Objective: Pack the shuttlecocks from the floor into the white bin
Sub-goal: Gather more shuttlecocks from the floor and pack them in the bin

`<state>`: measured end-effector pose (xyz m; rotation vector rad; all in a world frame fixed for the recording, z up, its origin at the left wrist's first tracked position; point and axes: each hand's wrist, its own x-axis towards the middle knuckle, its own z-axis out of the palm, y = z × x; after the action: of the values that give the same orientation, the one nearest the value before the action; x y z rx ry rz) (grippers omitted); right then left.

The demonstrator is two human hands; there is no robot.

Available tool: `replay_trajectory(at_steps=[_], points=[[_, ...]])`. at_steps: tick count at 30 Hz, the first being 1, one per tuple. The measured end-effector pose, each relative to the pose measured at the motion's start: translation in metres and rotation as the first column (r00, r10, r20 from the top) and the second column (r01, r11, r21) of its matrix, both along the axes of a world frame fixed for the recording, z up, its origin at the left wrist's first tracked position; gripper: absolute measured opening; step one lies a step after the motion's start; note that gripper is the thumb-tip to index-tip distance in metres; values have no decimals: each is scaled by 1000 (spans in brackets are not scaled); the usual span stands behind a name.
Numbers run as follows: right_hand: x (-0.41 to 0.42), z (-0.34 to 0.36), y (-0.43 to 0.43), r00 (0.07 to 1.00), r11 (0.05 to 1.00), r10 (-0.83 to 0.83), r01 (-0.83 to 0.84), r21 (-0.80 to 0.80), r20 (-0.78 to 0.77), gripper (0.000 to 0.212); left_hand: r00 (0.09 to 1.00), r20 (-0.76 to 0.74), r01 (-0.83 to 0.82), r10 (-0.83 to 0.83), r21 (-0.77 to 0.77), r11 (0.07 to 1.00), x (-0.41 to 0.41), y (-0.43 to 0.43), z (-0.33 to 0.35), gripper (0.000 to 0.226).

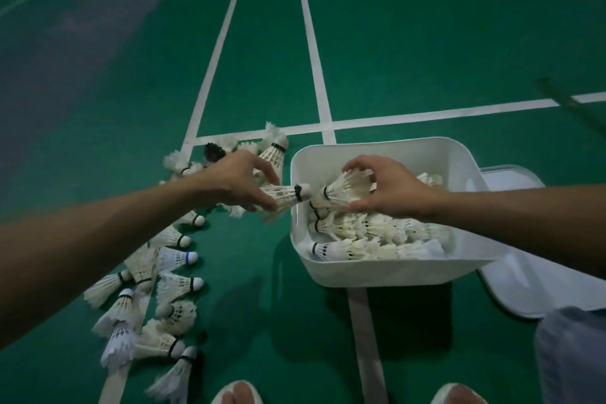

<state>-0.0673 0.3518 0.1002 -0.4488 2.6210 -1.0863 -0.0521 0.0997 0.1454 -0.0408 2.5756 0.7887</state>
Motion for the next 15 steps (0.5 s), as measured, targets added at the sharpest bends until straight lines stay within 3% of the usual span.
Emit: replay_trajectory(at_steps=[6,11,15], points=[[-17,-46,-15,986,963,158,-164,215,43,67,998,61,-12,10,34,999,-8,-13,-17,33],[-25,-74,-34,982,939,180,-186,290,50,75,996,83,-18,12,73,997,-14,-26,-23,33],[-28,-90,-45,959,892,280,-241,383,-48,39,992,128,-9,-5,109,994,-13,-35,-34,33]])
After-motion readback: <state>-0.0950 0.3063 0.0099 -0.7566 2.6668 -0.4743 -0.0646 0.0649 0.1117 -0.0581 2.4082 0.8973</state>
